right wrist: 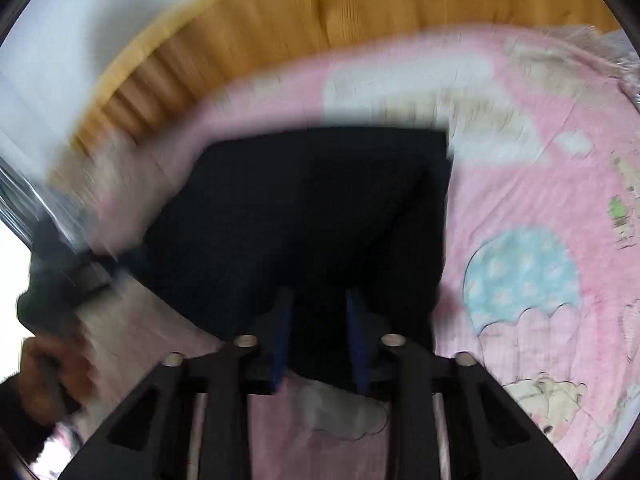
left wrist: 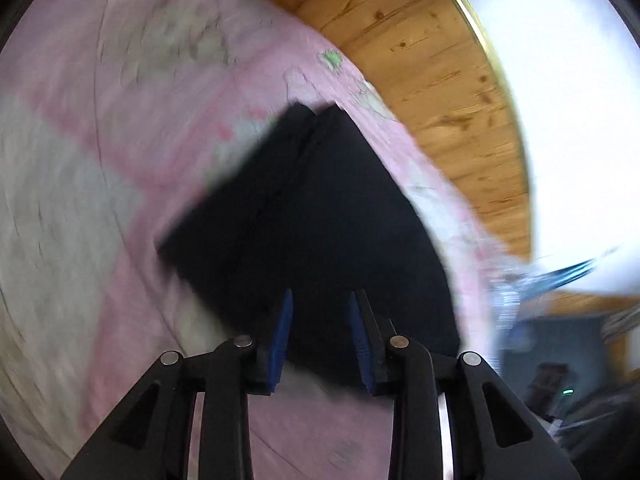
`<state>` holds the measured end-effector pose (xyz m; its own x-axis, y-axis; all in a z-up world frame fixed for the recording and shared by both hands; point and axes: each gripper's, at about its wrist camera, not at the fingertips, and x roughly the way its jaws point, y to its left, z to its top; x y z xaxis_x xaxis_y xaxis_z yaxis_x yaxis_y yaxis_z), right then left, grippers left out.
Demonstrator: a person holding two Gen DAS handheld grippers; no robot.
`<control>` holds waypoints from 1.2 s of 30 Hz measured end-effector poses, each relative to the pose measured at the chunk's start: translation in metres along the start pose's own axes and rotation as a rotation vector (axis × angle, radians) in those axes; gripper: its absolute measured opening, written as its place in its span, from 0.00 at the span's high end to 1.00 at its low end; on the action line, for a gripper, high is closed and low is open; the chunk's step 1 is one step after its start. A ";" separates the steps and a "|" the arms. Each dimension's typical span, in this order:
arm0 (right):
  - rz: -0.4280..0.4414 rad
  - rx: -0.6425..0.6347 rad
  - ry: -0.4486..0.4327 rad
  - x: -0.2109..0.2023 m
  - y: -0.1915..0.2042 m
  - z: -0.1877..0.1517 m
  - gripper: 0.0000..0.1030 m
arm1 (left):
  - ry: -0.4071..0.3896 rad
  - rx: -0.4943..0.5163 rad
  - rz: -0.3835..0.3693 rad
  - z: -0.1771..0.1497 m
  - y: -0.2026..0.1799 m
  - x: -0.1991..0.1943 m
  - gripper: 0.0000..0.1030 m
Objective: Fold clothes
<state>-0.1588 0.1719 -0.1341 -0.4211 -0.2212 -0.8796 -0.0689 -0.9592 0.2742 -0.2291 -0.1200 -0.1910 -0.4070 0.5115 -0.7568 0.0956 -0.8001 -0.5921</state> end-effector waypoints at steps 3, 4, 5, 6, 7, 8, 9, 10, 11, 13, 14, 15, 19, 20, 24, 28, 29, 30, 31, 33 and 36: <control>-0.049 -0.008 0.054 -0.005 0.005 -0.002 0.78 | 0.010 -0.022 0.075 0.014 0.015 0.011 0.74; -0.067 -0.006 0.055 -0.015 0.006 -0.003 0.78 | 0.016 -0.024 0.064 0.016 0.017 0.008 0.74; -0.090 -0.005 0.050 -0.027 0.007 -0.003 0.78 | 0.022 -0.013 0.061 0.018 0.017 0.004 0.74; -0.110 -0.002 0.025 -0.043 0.008 -0.002 0.77 | 0.020 0.007 0.048 0.020 0.015 -0.004 0.74; -0.104 0.013 -0.007 -0.056 0.007 0.001 0.76 | 0.010 0.030 0.022 0.020 0.011 -0.014 0.74; -0.099 0.027 -0.041 -0.070 0.006 0.006 0.75 | -0.003 0.054 -0.008 0.020 0.006 -0.023 0.74; -0.102 0.034 -0.079 -0.081 0.007 0.016 0.67 | -0.005 0.096 -0.039 0.021 -0.003 -0.029 0.74; -0.113 0.029 -0.107 -0.086 0.009 0.027 0.63 | 0.017 0.150 -0.068 0.023 -0.017 -0.025 0.73; -0.121 0.023 -0.127 -0.087 0.010 0.037 0.57 | 0.048 0.207 -0.095 0.027 -0.031 -0.018 0.73; -0.124 0.010 -0.132 -0.071 0.008 0.055 0.56 | 0.119 0.283 -0.119 0.035 -0.049 0.008 0.73; -0.131 0.004 -0.120 -0.058 0.006 0.063 0.56 | 0.149 0.317 -0.092 0.040 -0.052 0.025 0.73; -0.148 0.004 -0.073 -0.038 0.002 0.066 0.56 | 0.176 0.349 -0.047 0.044 -0.053 0.043 0.73; -0.208 0.025 -0.024 -0.021 -0.006 0.056 0.55 | 0.206 0.409 -0.022 0.057 -0.045 0.072 0.79; -0.218 0.044 -0.033 -0.031 -0.004 0.055 0.55 | 0.215 0.421 0.005 0.058 -0.047 0.067 0.79; -0.177 0.072 -0.171 -0.084 0.021 0.022 0.55 | 0.174 0.465 -0.074 0.047 -0.050 0.031 0.74; -0.225 0.126 -0.021 -0.034 0.017 -0.012 0.45 | 0.231 0.430 0.024 0.043 -0.014 0.059 0.76; -0.238 0.155 -0.029 -0.040 0.016 -0.013 0.41 | 0.208 0.410 -0.009 0.045 -0.009 0.059 0.76; -0.251 0.183 -0.037 -0.045 0.016 -0.014 0.41 | 0.208 0.400 -0.009 0.046 -0.007 0.059 0.76; -0.270 0.204 -0.046 -0.052 0.018 -0.015 0.41 | 0.217 0.410 0.009 0.044 -0.010 0.057 0.75; -0.329 0.170 -0.080 -0.074 0.039 -0.020 0.40 | 0.232 0.447 0.028 0.034 -0.020 0.048 0.74; -0.413 0.111 -0.098 -0.091 0.072 -0.031 0.29 | 0.256 0.508 0.004 0.009 -0.034 0.026 0.69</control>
<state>-0.0977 0.1171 -0.0463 -0.4210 0.1997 -0.8848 -0.3437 -0.9378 -0.0481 -0.2511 -0.0827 -0.1883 -0.1686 0.5175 -0.8389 -0.3780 -0.8200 -0.4299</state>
